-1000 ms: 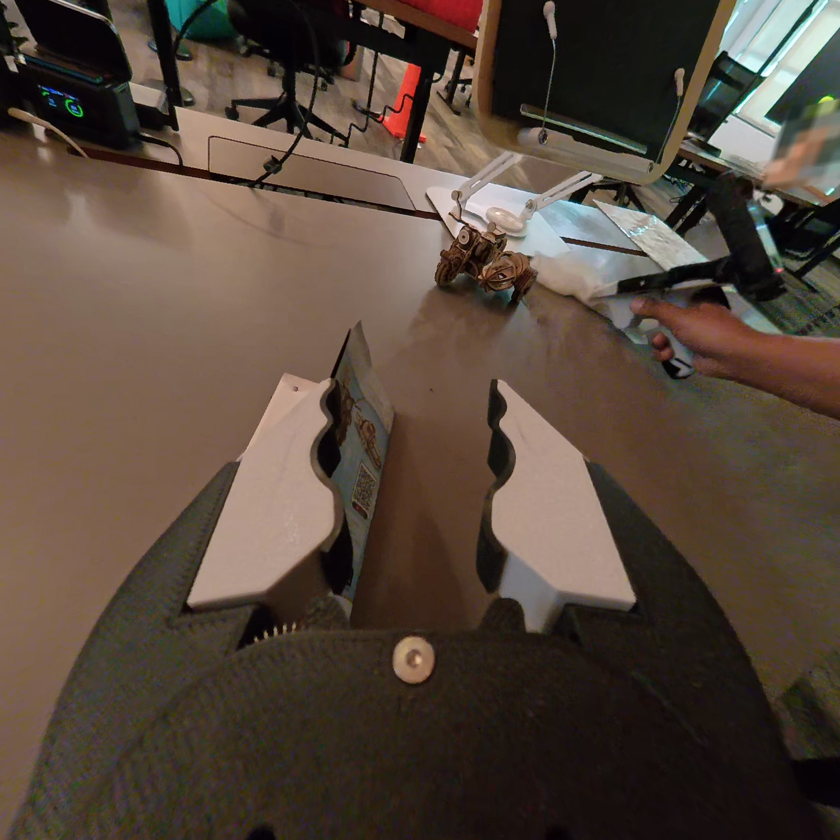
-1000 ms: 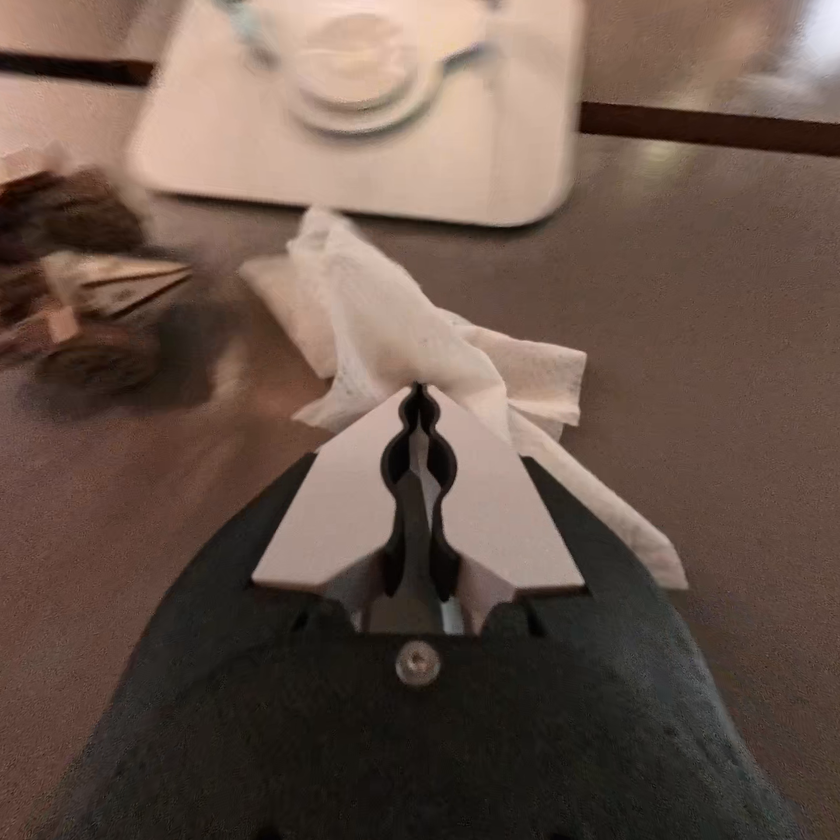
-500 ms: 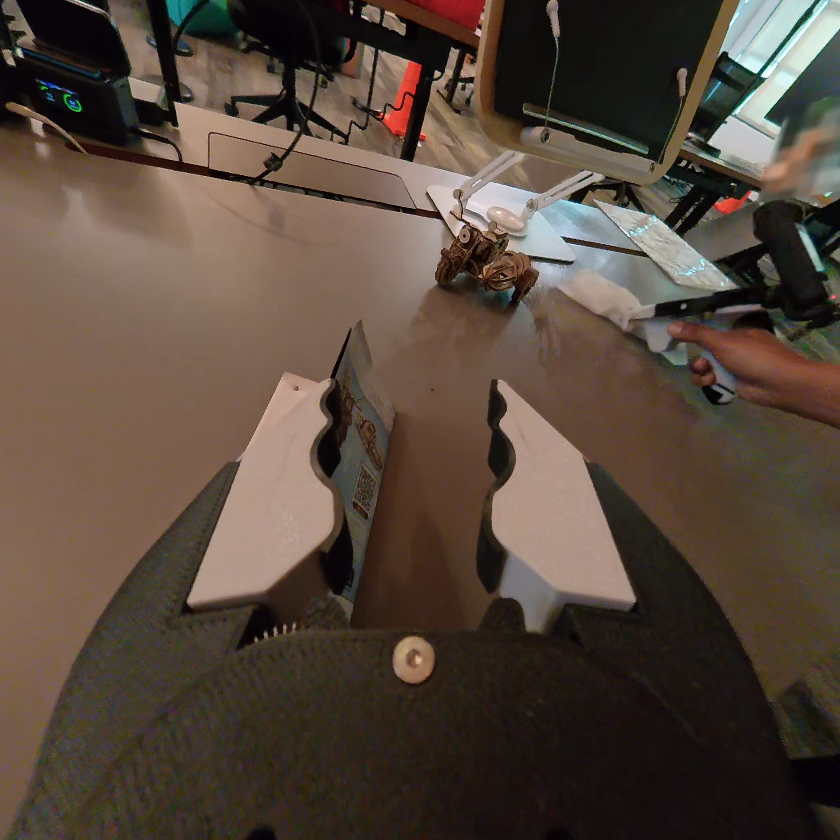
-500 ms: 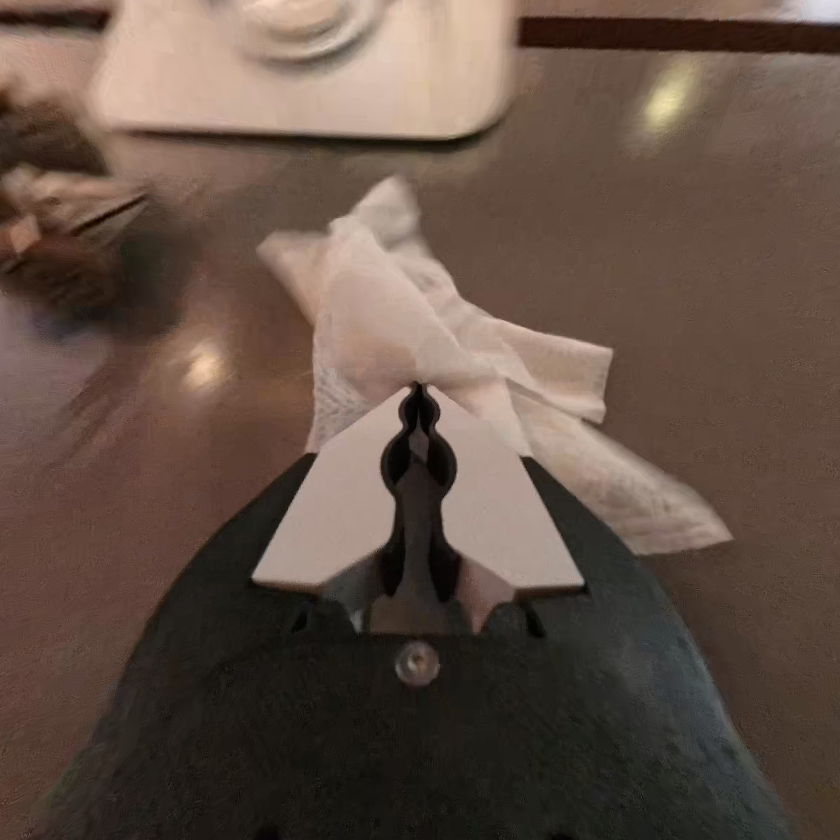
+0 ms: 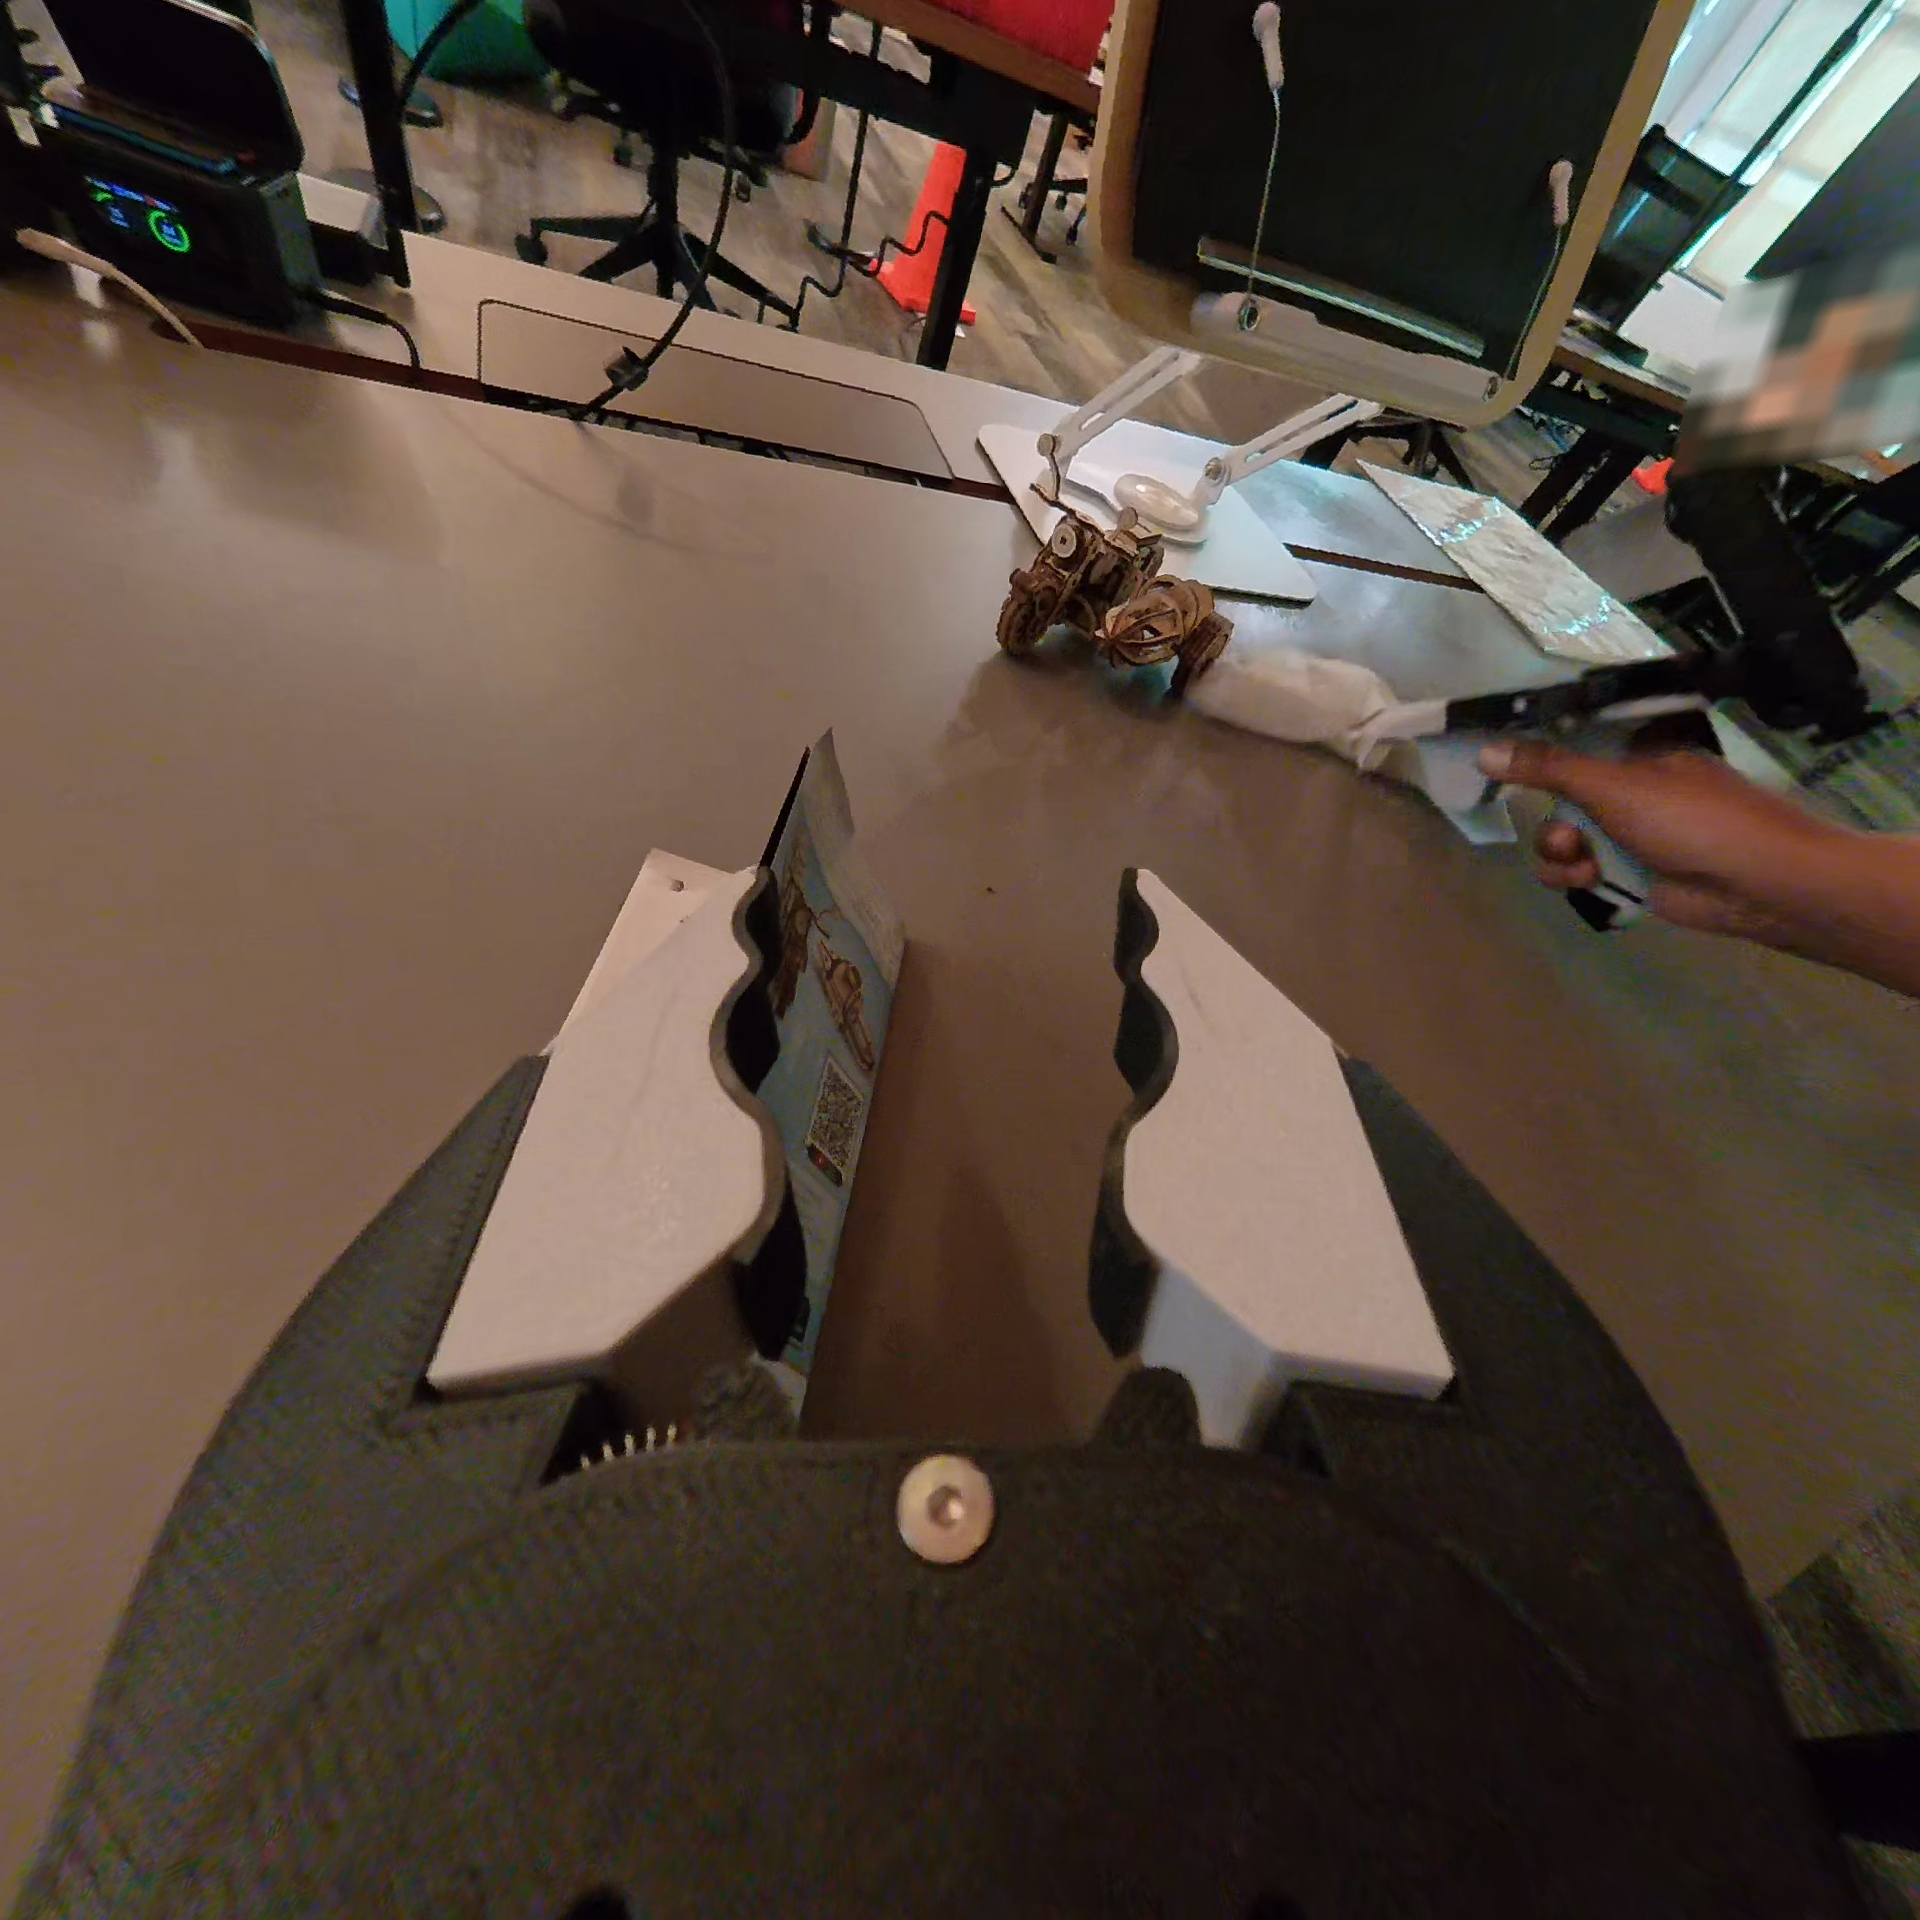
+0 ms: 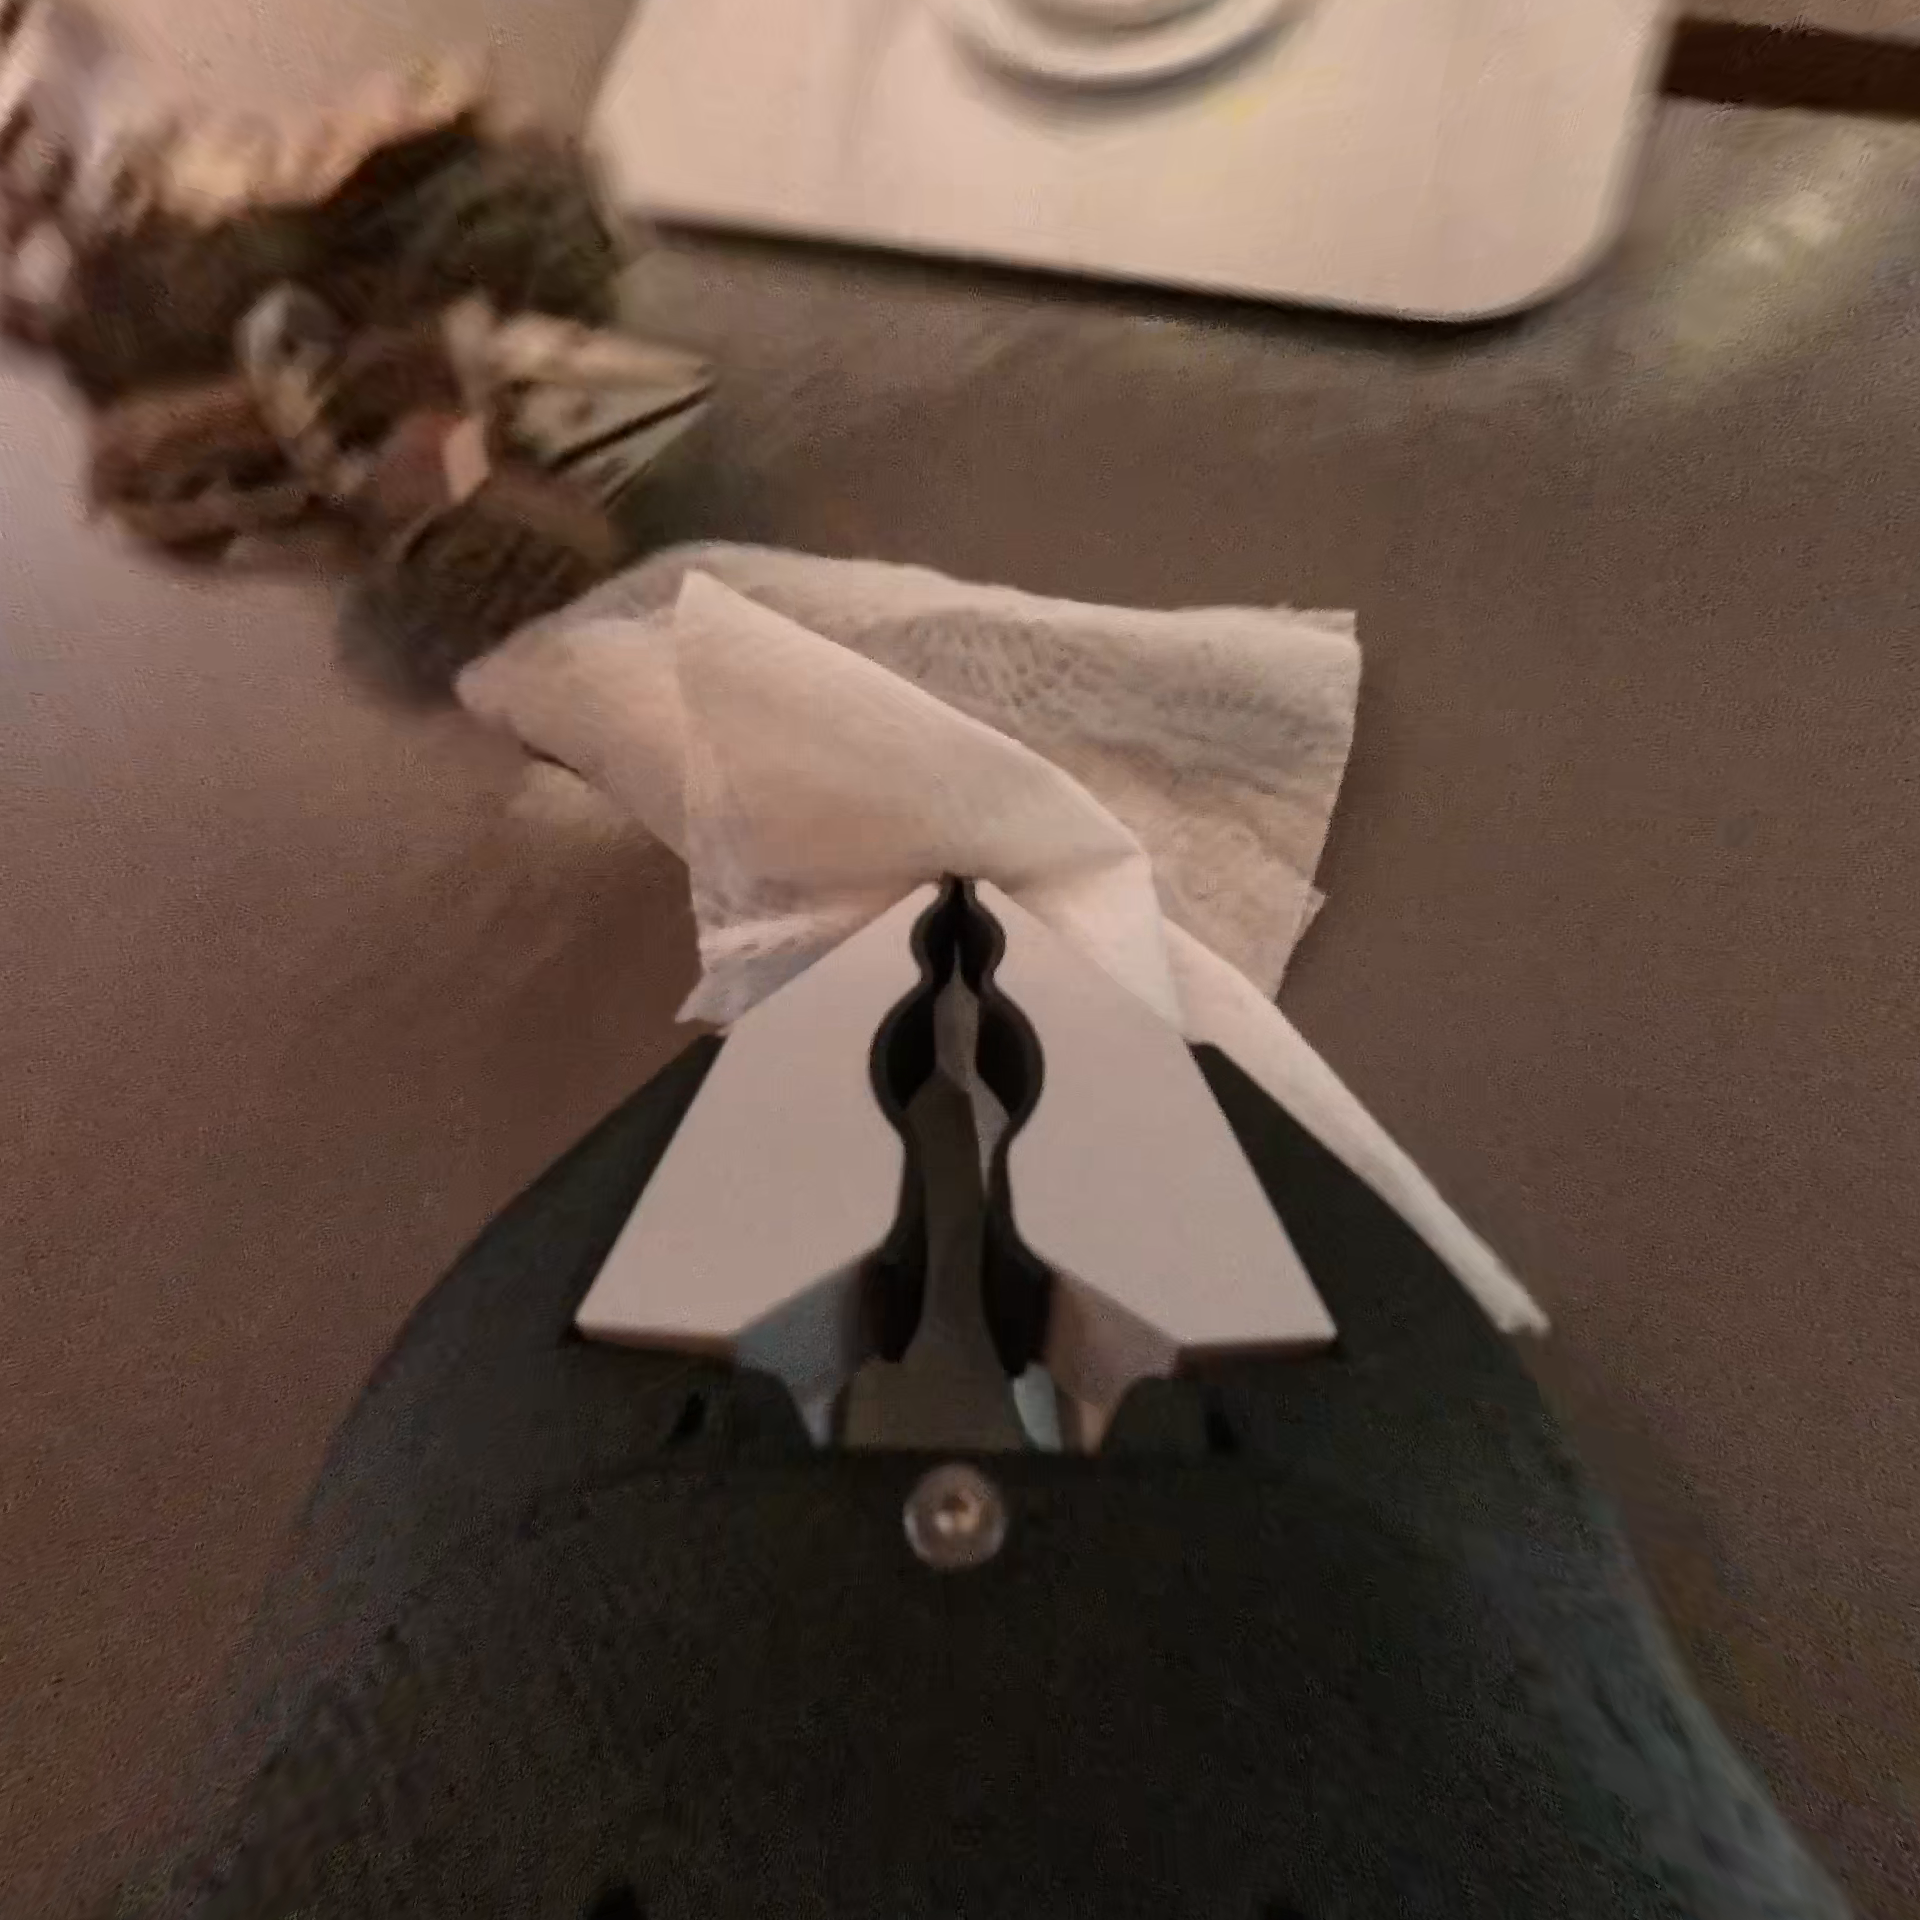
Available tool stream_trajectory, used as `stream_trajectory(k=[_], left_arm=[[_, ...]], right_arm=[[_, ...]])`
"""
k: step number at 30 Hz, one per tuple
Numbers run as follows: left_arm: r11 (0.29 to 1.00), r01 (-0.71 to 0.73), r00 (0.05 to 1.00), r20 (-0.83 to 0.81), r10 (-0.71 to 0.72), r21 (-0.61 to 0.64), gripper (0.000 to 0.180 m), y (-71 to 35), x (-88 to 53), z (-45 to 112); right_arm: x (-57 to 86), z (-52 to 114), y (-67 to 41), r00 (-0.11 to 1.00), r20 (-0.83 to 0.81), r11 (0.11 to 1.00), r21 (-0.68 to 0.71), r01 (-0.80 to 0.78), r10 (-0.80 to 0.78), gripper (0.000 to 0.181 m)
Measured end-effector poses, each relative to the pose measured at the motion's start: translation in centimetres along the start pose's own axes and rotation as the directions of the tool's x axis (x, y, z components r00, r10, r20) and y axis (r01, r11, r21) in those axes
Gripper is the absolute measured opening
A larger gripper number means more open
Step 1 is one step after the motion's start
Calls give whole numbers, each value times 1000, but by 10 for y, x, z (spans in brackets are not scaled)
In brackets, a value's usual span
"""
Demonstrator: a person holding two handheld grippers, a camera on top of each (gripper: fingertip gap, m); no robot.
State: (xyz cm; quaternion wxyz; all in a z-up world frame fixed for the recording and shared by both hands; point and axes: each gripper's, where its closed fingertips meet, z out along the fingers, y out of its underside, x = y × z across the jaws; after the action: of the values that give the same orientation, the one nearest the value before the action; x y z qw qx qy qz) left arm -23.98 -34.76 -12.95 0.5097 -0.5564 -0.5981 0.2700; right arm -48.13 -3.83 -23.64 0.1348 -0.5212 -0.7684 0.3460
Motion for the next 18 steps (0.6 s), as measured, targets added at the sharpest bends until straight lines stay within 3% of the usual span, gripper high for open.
stream_trajectory(k=[2,4,6,8,10,12,15,18], left_arm=[[1000,-4,1000,-1,4,0,61,0,0,0],[1000,-5,1000,-2,5,-3,61,0,0,1],[1000,0,1000,-4,0,-6,61,1,-1,1],[1000,-1,1000,-2,1,-5,61,1,-1,1],[1000,-1,1000,-3,1,-5,61,1,0,1],[1000,-4,1000,-5,4,3,61,0,0,0],[1000,-4,1000,-13,4,8,61,-1,1,-1],[1000,-4,1000,-17,4,8,61,-1,4,-2]], right_arm=[[-1,0,0,997,-6,996,20,-82,82,0],[-47,-11,22,997,29,997,25,76,-76,0],[-122,-31,61,973,162,986,33,163,-166,0],[-197,-58,106,933,331,990,24,142,-142,0],[-237,-82,140,911,398,994,8,112,-106,0],[-225,-97,154,937,342,998,19,66,-69,0],[-141,-125,165,973,154,980,72,-184,171,0],[-60,-161,186,972,-163,978,151,-144,168,0]])
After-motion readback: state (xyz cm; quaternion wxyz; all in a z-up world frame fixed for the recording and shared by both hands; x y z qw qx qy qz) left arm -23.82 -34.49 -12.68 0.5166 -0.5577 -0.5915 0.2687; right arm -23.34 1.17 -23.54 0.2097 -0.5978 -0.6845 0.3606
